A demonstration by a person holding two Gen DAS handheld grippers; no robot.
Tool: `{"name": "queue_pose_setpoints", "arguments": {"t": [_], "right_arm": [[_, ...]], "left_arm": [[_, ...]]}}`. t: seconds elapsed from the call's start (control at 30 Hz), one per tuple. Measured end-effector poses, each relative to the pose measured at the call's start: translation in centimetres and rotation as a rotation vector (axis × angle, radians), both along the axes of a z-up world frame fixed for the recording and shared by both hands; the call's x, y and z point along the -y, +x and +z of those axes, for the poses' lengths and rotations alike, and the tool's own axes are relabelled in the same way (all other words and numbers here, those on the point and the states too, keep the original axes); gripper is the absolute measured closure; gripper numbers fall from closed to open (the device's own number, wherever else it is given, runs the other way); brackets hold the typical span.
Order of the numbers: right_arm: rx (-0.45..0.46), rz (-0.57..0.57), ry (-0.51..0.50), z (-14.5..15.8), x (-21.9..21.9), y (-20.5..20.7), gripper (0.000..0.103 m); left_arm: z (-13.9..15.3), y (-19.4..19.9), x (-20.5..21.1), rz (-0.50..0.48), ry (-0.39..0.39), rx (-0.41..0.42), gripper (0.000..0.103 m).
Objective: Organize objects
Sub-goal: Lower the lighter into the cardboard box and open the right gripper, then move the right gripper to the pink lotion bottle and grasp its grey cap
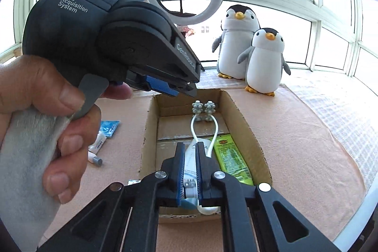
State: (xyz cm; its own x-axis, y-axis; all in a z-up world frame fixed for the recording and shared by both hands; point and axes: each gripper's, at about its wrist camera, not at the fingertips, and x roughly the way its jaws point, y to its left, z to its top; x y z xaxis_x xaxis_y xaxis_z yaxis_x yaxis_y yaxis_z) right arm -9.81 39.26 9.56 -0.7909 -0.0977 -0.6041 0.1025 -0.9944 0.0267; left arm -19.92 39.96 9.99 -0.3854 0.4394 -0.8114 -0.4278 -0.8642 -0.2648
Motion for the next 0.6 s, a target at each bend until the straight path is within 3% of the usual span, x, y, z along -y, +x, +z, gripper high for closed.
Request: {"name": "queue_pose_setpoints", "arguments": {"t": [0.07,0.1,0.13,0.27,0.37,0.43,0.6], "right_arm": [[0.007,-0.047,-0.015,0.1,-1.3,0.0,0.095],[0.013,-0.041,-0.035,0.2,-1.6,0.1,0.094],[0.027,-0.018,-0.05,0.1,-1.3,0.4,0.093],[0.058,0.024,-0.05,-1.4,0.7,3.3,0.072],[0.078,0.013,-0.11,-1.9,1.4,5.9,0.072],[0.075,0.015,-0.08,-1.9,2.3,6.9,0.072],[0.106,0.127,-0.061,-1.8,5.5,5.9,0.071]], "left_arm": [[0.7,0.2,2.1,0.026,-0.005,-0.035,0.048],[0.8,0.3,3.9,0.045,-0.008,-0.047,0.02],[0.9,0.6,5.6,0.069,-0.004,-0.053,0.01],[-0.5,1.8,12.9,0.17,-0.027,-0.029,0.003],[-2.1,3.4,17.9,0.22,-0.058,0.0,0.003],[-2.9,4.7,21.2,0.267,-0.085,0.0,0.002],[-4.7,7.5,28.7,0.379,-0.142,0.023,0.002]]}}
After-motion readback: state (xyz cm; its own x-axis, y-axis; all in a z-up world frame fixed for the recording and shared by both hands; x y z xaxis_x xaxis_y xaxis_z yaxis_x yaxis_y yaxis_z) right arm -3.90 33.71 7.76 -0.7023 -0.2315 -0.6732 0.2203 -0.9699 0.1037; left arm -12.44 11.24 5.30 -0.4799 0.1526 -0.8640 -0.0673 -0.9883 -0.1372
